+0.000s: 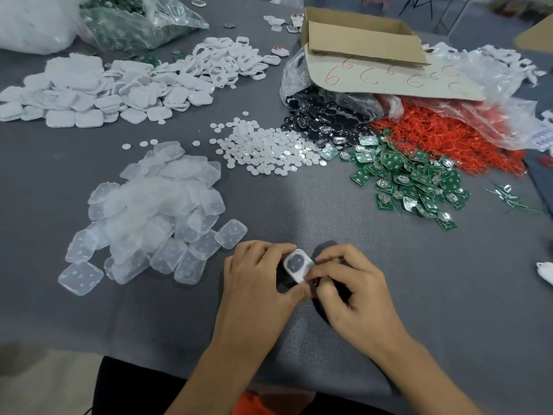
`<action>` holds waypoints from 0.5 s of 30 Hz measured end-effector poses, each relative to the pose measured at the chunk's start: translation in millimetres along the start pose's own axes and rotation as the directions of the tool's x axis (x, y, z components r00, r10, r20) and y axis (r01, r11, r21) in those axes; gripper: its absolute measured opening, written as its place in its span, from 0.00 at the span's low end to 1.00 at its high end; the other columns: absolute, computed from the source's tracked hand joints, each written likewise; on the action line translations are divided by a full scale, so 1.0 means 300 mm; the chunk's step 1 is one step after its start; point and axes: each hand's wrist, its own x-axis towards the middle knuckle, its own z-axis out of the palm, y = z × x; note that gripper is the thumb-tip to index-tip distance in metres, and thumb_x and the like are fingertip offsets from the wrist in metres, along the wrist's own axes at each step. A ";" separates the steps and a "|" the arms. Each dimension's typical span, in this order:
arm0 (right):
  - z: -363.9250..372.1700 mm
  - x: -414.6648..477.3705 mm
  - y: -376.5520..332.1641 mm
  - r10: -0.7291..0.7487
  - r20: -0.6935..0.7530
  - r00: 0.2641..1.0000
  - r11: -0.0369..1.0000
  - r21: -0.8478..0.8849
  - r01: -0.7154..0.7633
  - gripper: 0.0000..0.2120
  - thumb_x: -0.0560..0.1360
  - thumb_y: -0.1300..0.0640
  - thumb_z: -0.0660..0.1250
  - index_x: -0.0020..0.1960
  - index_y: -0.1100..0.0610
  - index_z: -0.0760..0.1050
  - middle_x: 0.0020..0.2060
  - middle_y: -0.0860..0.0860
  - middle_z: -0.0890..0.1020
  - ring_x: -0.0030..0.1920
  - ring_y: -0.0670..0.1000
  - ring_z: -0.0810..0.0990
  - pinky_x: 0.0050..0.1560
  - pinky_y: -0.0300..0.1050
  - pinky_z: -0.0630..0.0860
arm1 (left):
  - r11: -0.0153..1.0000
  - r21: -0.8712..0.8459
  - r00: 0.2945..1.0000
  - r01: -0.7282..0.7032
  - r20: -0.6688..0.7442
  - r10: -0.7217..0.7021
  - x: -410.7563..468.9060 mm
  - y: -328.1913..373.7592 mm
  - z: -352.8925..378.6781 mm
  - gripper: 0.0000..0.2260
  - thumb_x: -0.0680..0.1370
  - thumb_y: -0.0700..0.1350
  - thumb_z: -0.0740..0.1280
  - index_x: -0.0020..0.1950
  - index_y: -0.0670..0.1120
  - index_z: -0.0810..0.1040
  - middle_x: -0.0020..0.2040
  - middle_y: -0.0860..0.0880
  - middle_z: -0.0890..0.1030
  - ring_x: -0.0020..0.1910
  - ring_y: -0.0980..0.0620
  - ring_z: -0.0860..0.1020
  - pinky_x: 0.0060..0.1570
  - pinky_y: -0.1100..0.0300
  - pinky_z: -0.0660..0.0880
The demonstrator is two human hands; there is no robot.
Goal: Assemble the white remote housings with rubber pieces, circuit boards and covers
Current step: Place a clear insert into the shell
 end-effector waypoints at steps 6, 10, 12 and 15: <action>0.005 0.007 -0.007 0.014 -0.038 0.999 0.999 0.037 -0.013 0.11 0.71 0.60 0.63 0.42 0.54 0.85 0.48 0.45 0.78 0.48 0.46 0.80 0.48 0.34 0.74 | 1.000 0.004 1.000 -0.009 0.004 0.009 -0.001 0.002 -0.002 0.23 0.66 0.68 0.67 0.58 0.61 0.77 0.52 0.64 0.74 0.58 0.59 0.71 0.57 0.61 0.61; -0.012 0.016 -0.004 0.053 -0.127 0.990 0.995 0.091 -0.041 0.19 0.70 0.61 0.62 0.56 0.49 0.83 0.50 0.47 0.77 0.49 0.49 0.80 0.48 0.36 0.75 | 1.000 0.005 1.000 0.004 0.020 -0.004 0.000 0.005 -0.006 0.30 0.65 0.70 0.70 0.64 0.59 0.77 0.57 0.63 0.76 0.62 0.57 0.72 0.61 0.57 0.65; -0.021 0.020 0.004 0.092 -0.181 0.979 0.990 0.118 -0.072 0.26 0.70 0.61 0.61 0.64 0.43 0.77 0.53 0.47 0.75 0.51 0.50 0.80 0.49 0.36 0.76 | 1.000 -0.016 0.999 0.026 0.042 -0.026 0.003 0.006 -0.011 0.36 0.64 0.70 0.72 0.70 0.56 0.76 0.61 0.61 0.77 0.65 0.57 0.71 0.64 0.58 0.63; -0.018 0.017 0.020 0.138 -0.219 0.966 0.983 0.153 -0.105 0.31 0.71 0.61 0.63 0.71 0.42 0.69 0.59 0.47 0.73 0.58 0.52 0.78 0.51 0.37 0.77 | 0.996 -0.072 0.997 0.049 0.066 -0.044 0.006 0.010 -0.024 0.41 0.64 0.69 0.74 0.75 0.57 0.71 0.63 0.62 0.77 0.67 0.59 0.70 0.65 0.58 0.64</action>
